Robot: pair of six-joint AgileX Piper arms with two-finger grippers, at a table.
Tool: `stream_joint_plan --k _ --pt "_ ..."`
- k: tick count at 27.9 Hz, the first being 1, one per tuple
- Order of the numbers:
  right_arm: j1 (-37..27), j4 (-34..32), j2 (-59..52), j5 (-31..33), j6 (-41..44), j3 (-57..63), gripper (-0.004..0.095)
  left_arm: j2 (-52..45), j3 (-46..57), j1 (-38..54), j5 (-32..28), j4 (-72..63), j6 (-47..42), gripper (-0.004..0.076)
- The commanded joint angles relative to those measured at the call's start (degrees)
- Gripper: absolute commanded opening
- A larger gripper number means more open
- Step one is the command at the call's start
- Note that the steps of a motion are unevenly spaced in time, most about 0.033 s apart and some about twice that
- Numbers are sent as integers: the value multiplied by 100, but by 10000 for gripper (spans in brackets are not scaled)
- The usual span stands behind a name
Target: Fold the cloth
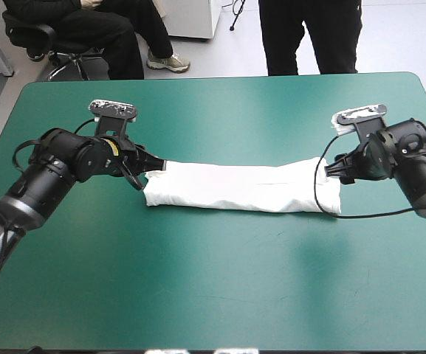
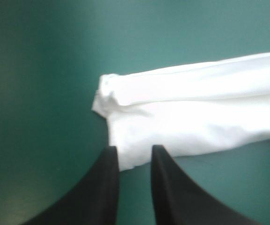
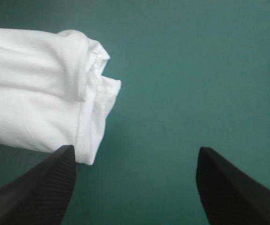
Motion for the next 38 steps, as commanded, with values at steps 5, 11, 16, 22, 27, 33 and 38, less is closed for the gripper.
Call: stream_joint_plan --k 5,11,16,22,27,33,38 --pt "-618 -97 -527 -16 -34 -175 679 15 -490 -14 -419 -2300 1869 -15" --pt "-1512 1245 -527 -434 -910 -167 679 963 -695 -26 -530 -3457 2690 -17" --pt "-2008 1974 -407 -549 -1434 -152 679 1821 -1166 -320 -477 -3368 2679 -17" --pt "-2032 2314 -223 -544 -1742 -140 675 2766 -1871 -741 -464 -3099 2578 -17" --pt "-2032 2831 -18 -442 -2340 -128 675 3502 -2398 -879 -269 -3090 2435 -17" --pt "-2032 3364 518 -204 -2949 -120 675 4023 -2541 -932 -70 -2982 2194 -17" --pt "-2032 3785 1059 -126 -3260 -120 675 4104 -2541 -1045 -3 -2707 2029 -17"
